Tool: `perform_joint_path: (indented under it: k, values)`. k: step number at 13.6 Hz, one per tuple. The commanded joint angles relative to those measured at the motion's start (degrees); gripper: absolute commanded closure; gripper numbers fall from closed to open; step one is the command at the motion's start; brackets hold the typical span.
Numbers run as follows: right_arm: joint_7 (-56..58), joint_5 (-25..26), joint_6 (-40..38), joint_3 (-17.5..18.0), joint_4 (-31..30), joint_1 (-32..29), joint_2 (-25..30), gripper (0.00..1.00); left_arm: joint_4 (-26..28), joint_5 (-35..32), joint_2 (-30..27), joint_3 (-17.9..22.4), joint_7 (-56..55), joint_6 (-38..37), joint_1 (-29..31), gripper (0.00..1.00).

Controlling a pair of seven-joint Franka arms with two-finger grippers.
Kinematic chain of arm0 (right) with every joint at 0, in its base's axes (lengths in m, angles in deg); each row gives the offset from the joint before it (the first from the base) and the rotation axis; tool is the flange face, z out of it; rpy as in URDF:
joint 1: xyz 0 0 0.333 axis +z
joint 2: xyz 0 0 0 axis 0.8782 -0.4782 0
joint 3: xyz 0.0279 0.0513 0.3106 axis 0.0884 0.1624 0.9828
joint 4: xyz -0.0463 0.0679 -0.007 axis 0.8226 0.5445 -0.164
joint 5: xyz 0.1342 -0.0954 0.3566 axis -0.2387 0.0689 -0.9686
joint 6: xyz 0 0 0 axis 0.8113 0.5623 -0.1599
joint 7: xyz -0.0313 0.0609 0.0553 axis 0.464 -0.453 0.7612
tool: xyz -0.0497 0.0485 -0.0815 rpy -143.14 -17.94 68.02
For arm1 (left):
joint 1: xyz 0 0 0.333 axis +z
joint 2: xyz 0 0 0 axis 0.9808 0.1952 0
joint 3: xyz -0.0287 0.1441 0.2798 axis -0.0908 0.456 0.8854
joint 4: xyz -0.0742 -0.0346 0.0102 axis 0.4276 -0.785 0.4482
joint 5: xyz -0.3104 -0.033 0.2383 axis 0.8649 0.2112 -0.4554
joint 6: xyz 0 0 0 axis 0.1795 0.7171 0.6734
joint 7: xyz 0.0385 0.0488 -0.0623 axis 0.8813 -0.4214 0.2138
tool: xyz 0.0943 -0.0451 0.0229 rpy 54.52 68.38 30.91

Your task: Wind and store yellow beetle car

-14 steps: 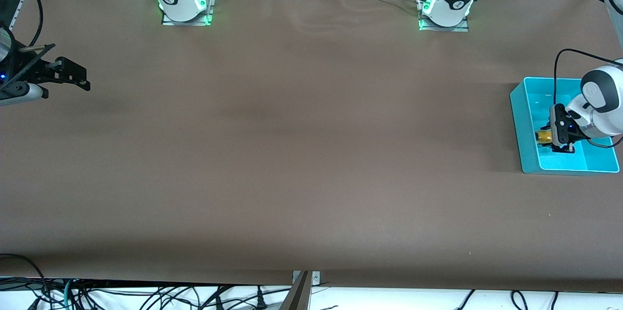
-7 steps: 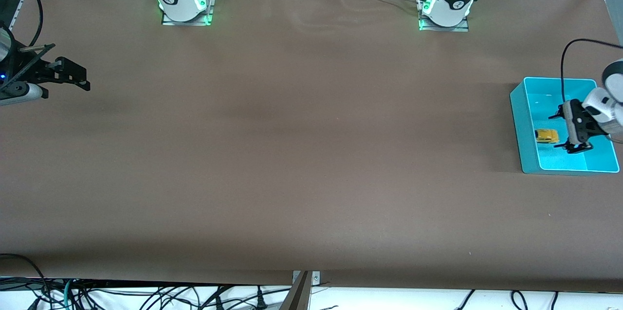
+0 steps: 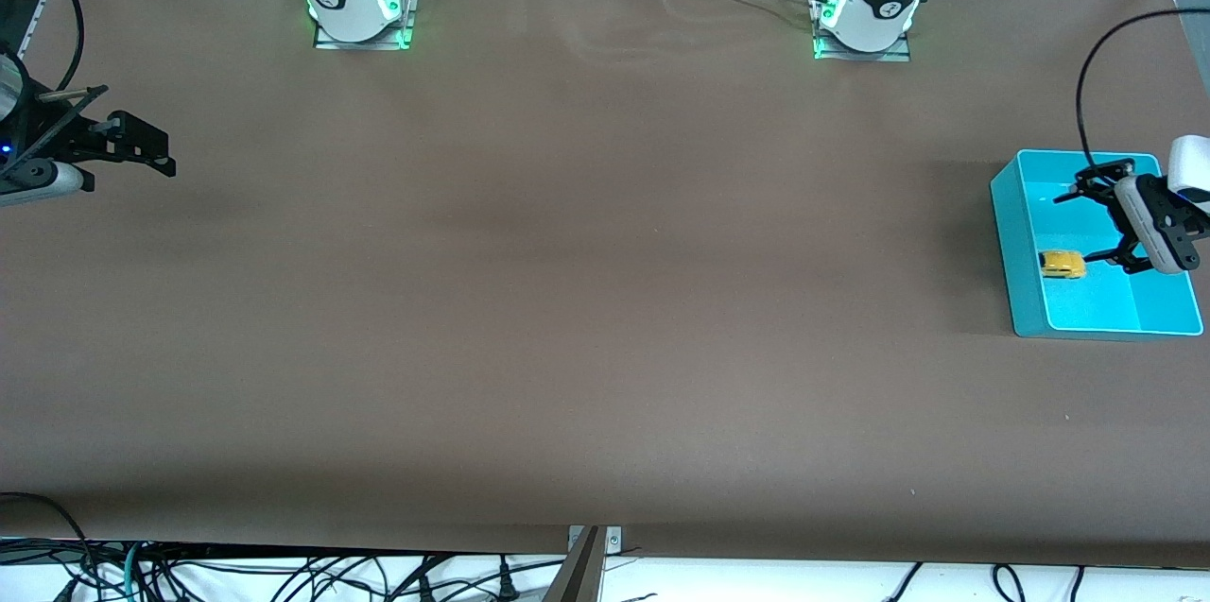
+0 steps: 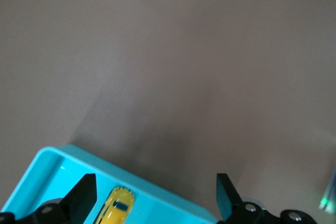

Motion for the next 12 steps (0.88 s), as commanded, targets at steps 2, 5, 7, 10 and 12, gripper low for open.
perform_joint_path:
  k: [2,5,7,10,12]
  values:
    - [-0.47,-0.68,-0.84,0.01,1.7,0.1,-0.86,0.0,-5.64,0.85,-1.92,0.84,-16.17,-5.76,-8.53,0.0]
    - [-0.2,-0.67,-0.84,-0.08,1.61,-0.07,-0.86,0.0,-7.85,0.32,-3.5,1.02,-31.54,-5.76,-14.16,0.0]
    - [-0.38,-0.67,-0.93,-0.08,1.61,-0.07,-0.86,0.0,-8.29,0.32,-4.73,1.63,-43.92,-5.85,-16.71,0.0]
    - [-0.29,-0.76,-0.93,-0.08,1.61,-0.07,-0.86,0.0,-10.22,0.32,-5.26,6.79,-54.76,-6.29,-23.38,0.0]
    - [-0.55,-0.76,-0.93,0.01,1.61,0.19,-0.95,0.0,-12.59,0.32,-5.26,10.67,-62.05,-8.92,-27.34,0.0]
